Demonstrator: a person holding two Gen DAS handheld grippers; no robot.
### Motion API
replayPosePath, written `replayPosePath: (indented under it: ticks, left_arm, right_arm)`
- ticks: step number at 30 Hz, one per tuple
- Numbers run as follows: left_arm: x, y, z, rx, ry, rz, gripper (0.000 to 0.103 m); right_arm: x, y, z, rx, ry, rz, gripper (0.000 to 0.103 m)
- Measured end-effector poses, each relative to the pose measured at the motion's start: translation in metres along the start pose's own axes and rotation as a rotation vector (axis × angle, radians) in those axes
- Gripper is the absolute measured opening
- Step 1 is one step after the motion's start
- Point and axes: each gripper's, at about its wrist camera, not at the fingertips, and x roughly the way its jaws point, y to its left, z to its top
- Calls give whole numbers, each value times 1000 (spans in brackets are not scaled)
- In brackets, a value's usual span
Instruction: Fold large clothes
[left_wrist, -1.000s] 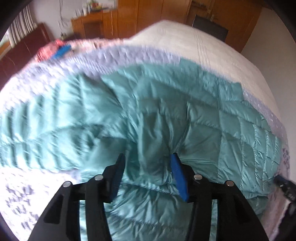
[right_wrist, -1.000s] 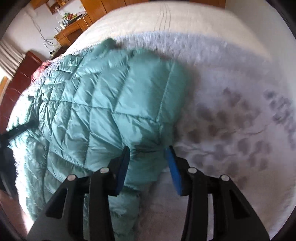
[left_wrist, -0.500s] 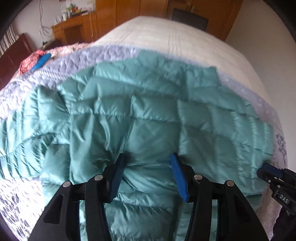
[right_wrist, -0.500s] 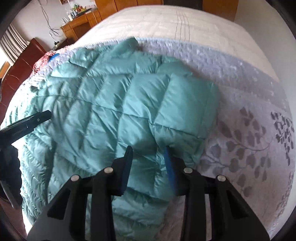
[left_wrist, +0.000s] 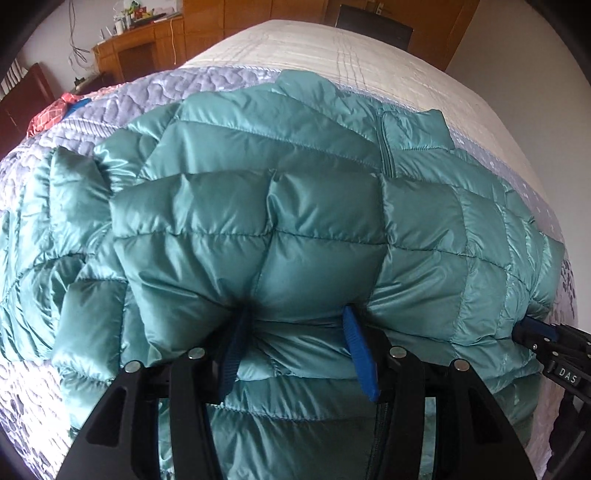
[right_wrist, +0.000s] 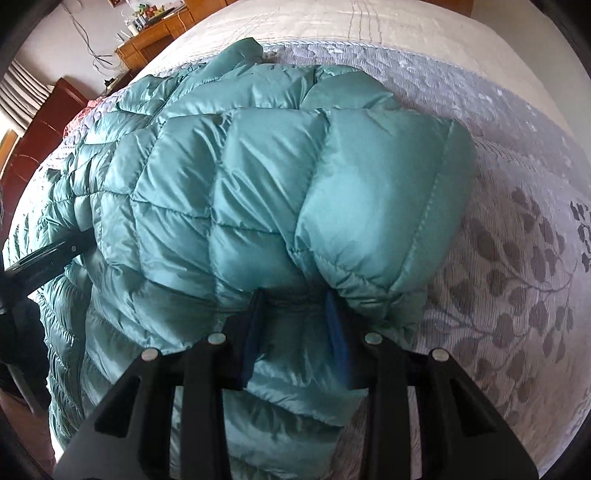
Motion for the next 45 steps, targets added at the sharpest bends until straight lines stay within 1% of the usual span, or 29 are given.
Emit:
replayPosePath:
  ticks: [1, 3, 4, 5, 6, 7, 8, 10, 11, 12, 14, 16, 17, 20, 21, 23, 24, 26, 28, 31, 34, 35, 38, 39, 40, 41, 42, 43, 45]
  left_arm:
    - [-2, -1, 0, -2, 3, -1, 53]
    - [-8, 4, 2, -16, 15, 1, 53]
    - [-18, 7, 1, -25, 6, 1, 53]
    - [-32, 14, 0, -37, -25, -3, 58]
    - [-42, 19, -1, -48, -48, 0, 66]
    - [-53, 27, -3, -62, -68, 5, 68]
    - [-67, 43, -8, -86, -95, 16, 69]
    - [-84, 69, -19, -121, -114, 56, 69]
    - [-91, 86, -25, -149, -117, 85, 69]
    - [-98, 115, -35, -200, -115, 127, 69]
    - [-106, 155, -49, -277, -110, 186, 69]
    - [-116, 207, -68, -382, -99, 273, 69]
    - [-121, 233, -79, -442, -95, 303, 69]
    - [-136, 299, -106, -601, -118, 357, 69]
    - [-140, 316, -113, -647, -129, 367, 69]
    - [-151, 356, -131, -779, -155, 360, 69]
    - [-156, 376, -141, -854, -179, 334, 68]
    - [-164, 407, -154, -954, -236, 268, 68]
    - [-168, 424, -159, -1002, -270, 217, 68]
    - [-172, 437, -157, -1024, -303, 216, 68]
    - [-170, 448, -154, -1048, -314, 204, 68]
    - [-170, 450, -154, -1049, -320, 203, 66]
    - [-168, 448, -151, -1055, -321, 217, 51]
    - [-168, 449, -152, -1063, -323, 217, 40]
    - [-168, 449, -153, -1068, -327, 208, 32]
    - [-168, 451, -153, -1069, -334, 180, 19]
    - [-164, 451, -148, -1069, -337, 165, 11]
    - [-164, 449, -146, -1067, -341, 162, 9]
    - [-165, 442, -140, -1042, -345, 186, 4]
  right_arm:
    - [-3, -1, 0, 8, -1, 8, 33]
    - [-18, -5, -1, 40, -18, 60, 36]
    - [-28, -6, -2, 41, -40, 84, 36]
    - [-37, -6, -3, 36, -63, 96, 36]
    - [-52, -5, -5, 21, -92, 86, 36]
    - [-59, -4, -6, 12, -101, 61, 36]
    - [-66, -6, -7, 9, -104, 29, 36]
    - [-72, -13, -11, 21, -102, 7, 36]
    - [-74, -19, -12, 34, -96, 3, 36]
    - [-75, -26, -14, 48, -92, -8, 36]
    - [-75, -38, -17, 66, -87, -24, 36]
    - [-71, -44, -22, 84, -83, -26, 36]
    - [-71, -49, -25, 94, -82, -26, 36]
    - [-70, -54, -31, 107, -77, -29, 36]
    - [-69, -55, -32, 113, -75, -31, 36]
    - [-68, -56, -33, 118, -71, -34, 36]
    - [-67, -57, -34, 118, -66, -39, 36]
    - [-66, -57, -35, 112, -59, -49, 36]
    - [-65, -57, -37, 113, -55, -56, 36]
    - [-64, -57, -37, 120, -51, -61, 36]
    - [-63, -56, -37, 119, -48, -63, 36]
    - [-62, -55, -37, 119, -45, -66, 36]
    - [-58, -57, -37, 125, -35, -68, 36]
    - [-55, -58, -38, 128, -29, -71, 36]
    - [-53, -59, -38, 130, -24, -74, 36]
    - [-50, -60, -38, 134, -17, -76, 36]
    - [-48, -60, -39, 136, -14, -75, 36]
    - [-45, -61, -39, 139, -9, -74, 36]
    - [-43, -62, -40, 142, -5, -77, 36]
